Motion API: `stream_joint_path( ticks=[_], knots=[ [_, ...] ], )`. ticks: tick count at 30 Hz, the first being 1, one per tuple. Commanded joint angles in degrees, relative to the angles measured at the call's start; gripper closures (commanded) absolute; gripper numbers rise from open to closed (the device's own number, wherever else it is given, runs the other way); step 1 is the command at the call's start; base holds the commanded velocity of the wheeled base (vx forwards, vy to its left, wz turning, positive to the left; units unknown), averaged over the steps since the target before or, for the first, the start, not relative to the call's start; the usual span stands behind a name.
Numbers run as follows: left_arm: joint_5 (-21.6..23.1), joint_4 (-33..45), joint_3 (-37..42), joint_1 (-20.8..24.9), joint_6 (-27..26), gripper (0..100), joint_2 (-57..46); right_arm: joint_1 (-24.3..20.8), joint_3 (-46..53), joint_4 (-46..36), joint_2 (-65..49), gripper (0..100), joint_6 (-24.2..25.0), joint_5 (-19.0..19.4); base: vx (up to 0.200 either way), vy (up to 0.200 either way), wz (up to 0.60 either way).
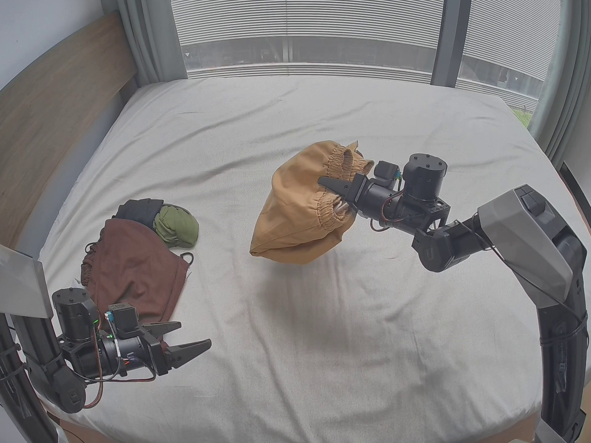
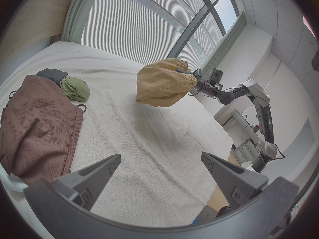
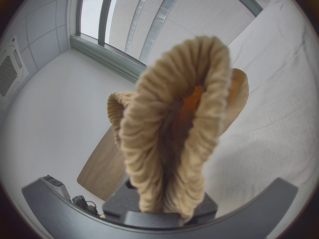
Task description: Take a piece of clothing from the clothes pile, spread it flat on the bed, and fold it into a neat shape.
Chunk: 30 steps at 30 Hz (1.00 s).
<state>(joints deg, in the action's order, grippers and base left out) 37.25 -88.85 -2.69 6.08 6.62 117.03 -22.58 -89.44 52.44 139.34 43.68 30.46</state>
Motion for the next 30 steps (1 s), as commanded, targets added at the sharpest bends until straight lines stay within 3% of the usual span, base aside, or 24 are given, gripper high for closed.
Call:
stream_joint_path(
  ticks=[1, 10, 21, 30],
  knots=[
    [0.0, 0.0, 0.1, -0.1, 0.1, 0, 0.0, 0.1, -3.3, -1.2, 3.6, 100, 0.1, 0.0, 0.0, 0.0, 0.0],
    [0.0, 0.0, 0.1, -0.5, 0.1, 0, -0.2, 1.1, -5.7, -3.4, 8.9, 100, 0.1, -0.8, 0.0, 0.0, 0.0],
    [0.6, 0.0, 0.2, -0.4, 0.1, 0, 0.0, 5.9, -5.0, -3.5, 11.5, 100, 0.0, -1.9, 0.0, 0.0, 0.0],
    [0.7, 0.0, 0.2, -0.5, 0.1, 0, 0.0, 6.0, -5.0, -3.3, 13.2, 100, -0.2, -3.0, 0.0, 0.0, 0.0]
  ],
)
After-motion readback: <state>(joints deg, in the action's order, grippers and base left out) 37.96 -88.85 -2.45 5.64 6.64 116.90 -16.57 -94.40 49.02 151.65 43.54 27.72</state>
